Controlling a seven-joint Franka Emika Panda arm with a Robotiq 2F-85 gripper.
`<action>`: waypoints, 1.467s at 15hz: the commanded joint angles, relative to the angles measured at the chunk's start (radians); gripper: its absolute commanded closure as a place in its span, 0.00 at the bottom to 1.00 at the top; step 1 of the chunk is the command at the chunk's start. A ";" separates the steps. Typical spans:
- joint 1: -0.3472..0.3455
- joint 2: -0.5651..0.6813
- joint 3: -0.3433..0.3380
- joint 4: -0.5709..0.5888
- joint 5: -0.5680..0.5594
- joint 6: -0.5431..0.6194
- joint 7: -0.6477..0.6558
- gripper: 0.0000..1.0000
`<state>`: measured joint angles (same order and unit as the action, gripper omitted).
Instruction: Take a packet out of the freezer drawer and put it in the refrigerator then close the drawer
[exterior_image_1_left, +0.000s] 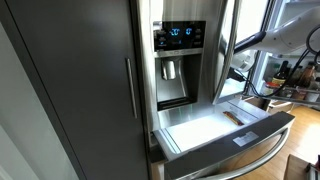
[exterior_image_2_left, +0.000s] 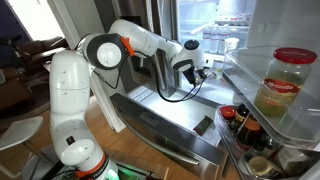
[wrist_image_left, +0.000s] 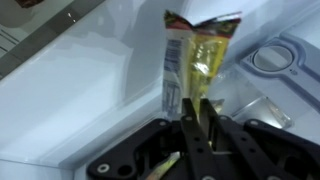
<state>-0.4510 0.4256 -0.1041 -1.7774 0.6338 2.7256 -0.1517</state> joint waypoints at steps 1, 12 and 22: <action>-0.023 0.056 0.014 0.062 0.023 0.017 -0.002 0.55; 0.012 -0.067 -0.142 -0.092 -0.334 -0.167 0.090 0.00; 0.023 -0.099 -0.194 -0.218 -0.567 -0.400 -0.029 0.00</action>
<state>-0.4426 0.3333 -0.2669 -1.9368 0.1529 2.3414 -0.1557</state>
